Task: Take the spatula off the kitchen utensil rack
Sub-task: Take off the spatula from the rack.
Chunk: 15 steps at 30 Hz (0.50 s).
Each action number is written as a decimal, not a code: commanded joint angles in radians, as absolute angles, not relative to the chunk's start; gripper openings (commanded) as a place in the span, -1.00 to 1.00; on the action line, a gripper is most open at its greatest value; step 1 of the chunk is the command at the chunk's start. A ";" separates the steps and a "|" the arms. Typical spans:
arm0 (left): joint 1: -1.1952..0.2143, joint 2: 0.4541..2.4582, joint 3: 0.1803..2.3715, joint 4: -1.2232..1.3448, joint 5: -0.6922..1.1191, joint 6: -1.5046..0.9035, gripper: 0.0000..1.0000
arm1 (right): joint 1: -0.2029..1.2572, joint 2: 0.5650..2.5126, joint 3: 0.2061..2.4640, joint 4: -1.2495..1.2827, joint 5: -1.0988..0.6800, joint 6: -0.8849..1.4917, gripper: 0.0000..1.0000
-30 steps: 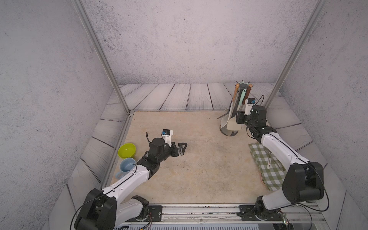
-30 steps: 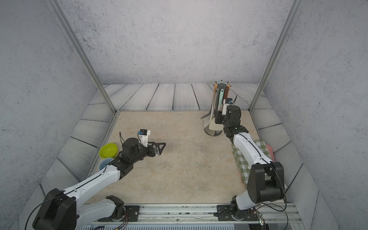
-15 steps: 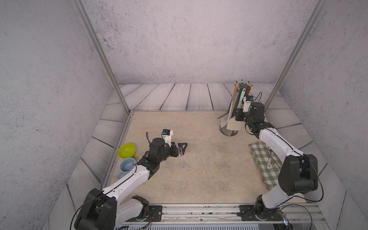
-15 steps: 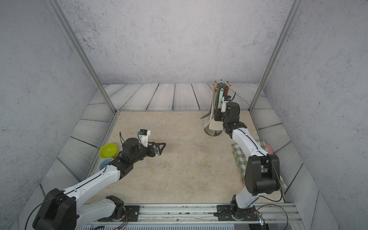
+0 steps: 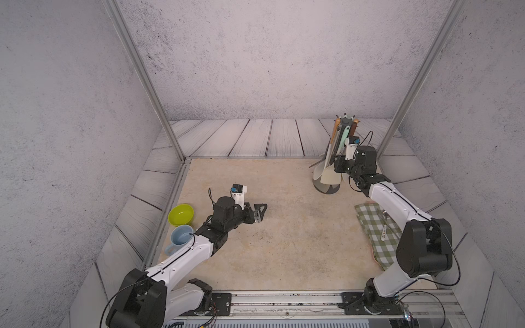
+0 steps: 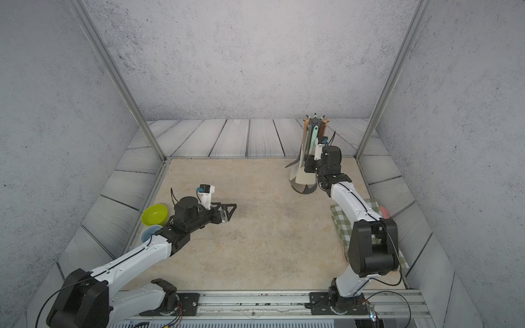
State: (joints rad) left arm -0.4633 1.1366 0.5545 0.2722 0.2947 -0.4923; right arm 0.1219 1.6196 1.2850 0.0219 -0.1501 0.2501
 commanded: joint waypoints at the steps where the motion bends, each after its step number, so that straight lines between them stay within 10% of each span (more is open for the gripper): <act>1: -0.472 1.126 0.577 0.273 0.300 -0.478 0.99 | 0.119 1.647 1.326 0.008 -0.085 0.263 -0.26; 15: -0.474 1.130 0.578 0.273 0.298 -0.477 0.99 | 0.118 1.684 1.354 -0.020 -0.018 0.262 -0.33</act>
State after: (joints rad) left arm -0.4671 1.1366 0.5545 0.2722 0.2958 -0.4923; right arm 0.1211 1.6722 1.3315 -0.0059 -0.0418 0.2550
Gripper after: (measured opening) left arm 0.996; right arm 0.337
